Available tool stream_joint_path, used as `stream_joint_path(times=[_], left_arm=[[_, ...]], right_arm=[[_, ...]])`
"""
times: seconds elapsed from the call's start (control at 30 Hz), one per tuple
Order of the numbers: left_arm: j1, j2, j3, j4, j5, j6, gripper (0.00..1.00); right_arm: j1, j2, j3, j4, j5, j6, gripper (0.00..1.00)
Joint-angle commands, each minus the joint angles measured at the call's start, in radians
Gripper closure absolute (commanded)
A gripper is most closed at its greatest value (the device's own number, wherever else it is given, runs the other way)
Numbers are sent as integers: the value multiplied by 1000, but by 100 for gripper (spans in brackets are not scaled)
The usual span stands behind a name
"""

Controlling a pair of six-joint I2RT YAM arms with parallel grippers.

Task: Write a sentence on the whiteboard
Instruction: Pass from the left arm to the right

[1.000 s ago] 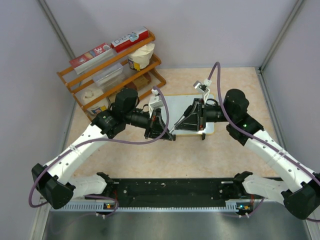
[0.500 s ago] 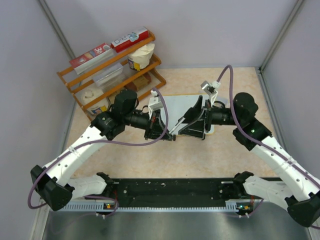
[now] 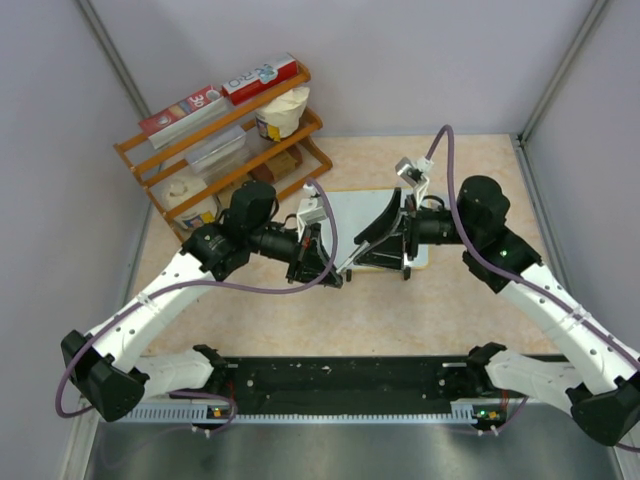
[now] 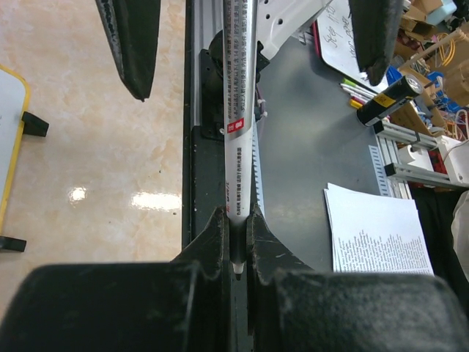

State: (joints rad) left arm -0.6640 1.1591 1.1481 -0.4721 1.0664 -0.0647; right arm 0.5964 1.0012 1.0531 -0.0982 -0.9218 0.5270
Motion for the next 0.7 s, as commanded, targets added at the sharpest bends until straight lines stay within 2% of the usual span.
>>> stream_joint_path(times=[0.0, 0.1, 0.43, 0.67], left_arm=[[-6, -1, 4, -8, 40, 25, 100], [-11, 2, 1, -8, 38, 28, 100], [-14, 8, 7, -10, 37, 29, 100], [-14, 11, 4, -10, 38, 26, 100]], right_arm=[[6, 17, 61, 6, -34, -25, 28], [5, 33, 64, 8, -57, -24, 32], [20, 47, 42, -11, -81, -28, 61], [20, 45, 41, -28, -86, -36, 78]])
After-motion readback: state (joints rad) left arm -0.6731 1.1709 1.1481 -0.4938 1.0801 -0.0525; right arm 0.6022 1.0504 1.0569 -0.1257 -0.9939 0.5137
